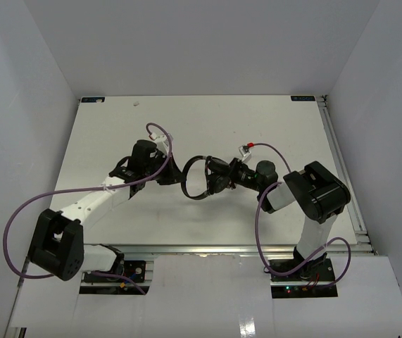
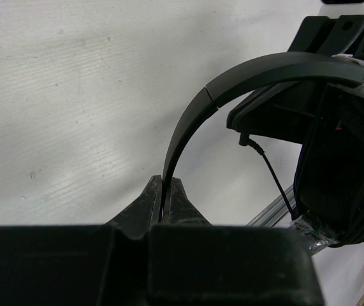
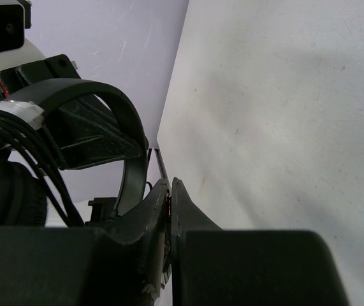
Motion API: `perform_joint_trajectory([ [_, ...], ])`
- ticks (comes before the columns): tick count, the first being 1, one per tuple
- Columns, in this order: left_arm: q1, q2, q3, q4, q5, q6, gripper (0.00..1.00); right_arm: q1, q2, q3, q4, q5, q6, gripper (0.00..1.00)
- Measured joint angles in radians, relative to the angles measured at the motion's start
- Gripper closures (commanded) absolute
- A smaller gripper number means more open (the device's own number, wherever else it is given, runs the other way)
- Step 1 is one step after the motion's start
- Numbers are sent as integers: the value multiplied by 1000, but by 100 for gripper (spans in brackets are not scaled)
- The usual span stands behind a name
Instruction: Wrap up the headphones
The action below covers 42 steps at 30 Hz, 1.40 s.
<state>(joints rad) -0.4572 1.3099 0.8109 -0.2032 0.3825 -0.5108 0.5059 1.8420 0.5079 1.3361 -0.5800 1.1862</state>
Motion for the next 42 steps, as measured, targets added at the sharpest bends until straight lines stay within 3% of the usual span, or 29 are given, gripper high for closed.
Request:
perform_joint_trajectory([
  [18, 0, 322, 242, -110, 175, 321, 100, -53, 34, 2, -5, -102, -71, 92],
  [28, 2, 355, 245, -135, 49, 449, 100, -74, 116, -1, -26, -103, -113, 92],
  [42, -4, 383, 245, -97, -92, 478, 100, -86, 169, 1, -25, -82, -144, 87],
])
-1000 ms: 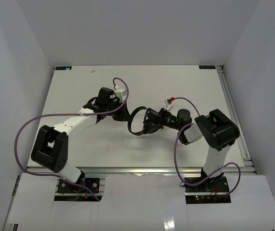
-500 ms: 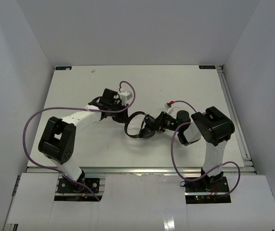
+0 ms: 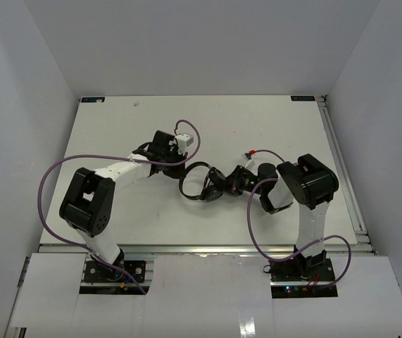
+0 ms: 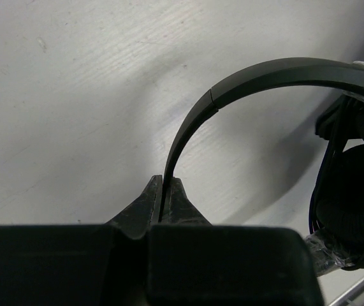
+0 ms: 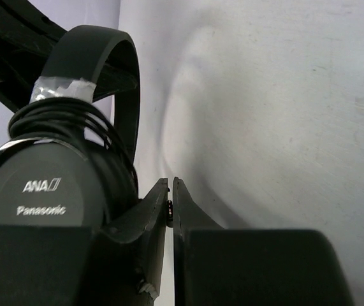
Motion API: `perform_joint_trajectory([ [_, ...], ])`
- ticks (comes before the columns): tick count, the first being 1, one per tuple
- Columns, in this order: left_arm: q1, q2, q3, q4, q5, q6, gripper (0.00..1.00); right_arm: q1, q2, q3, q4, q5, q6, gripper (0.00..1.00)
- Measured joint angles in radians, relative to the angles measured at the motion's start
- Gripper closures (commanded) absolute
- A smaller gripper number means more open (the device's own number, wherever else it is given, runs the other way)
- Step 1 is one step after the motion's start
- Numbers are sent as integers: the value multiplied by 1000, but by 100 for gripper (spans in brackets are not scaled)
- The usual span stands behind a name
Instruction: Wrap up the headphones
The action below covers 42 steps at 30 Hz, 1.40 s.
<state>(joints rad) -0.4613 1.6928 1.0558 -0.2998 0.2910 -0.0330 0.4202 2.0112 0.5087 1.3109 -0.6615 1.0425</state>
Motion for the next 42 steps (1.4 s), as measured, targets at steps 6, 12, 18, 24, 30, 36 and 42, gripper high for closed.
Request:
perform_joint_trajectory([
  [6, -1, 49, 0, -4, -62, 6, 100, -2, 30, 1, -4, 14, -6, 75],
  [12, 1, 67, 0, -12, -88, 8, 100, -8, 38, 5, -3, 33, -7, 67],
  [18, 2, 90, 9, -14, -113, 5, 100, -13, 36, 1, 10, 37, -6, 52],
  [24, 2, 90, 14, -16, -173, -1, 97, -65, 13, -36, 48, 57, 4, 39],
  [30, 4, 90, 19, -31, -224, -15, 93, -126, -23, -79, 71, 65, 20, 36],
  [36, 12, 90, 19, -34, -232, -34, 90, -175, -50, -119, 72, 89, 24, 34],
  [42, 15, 91, 19, -36, -249, -51, 67, -202, -102, -171, 67, 168, 19, 31],
])
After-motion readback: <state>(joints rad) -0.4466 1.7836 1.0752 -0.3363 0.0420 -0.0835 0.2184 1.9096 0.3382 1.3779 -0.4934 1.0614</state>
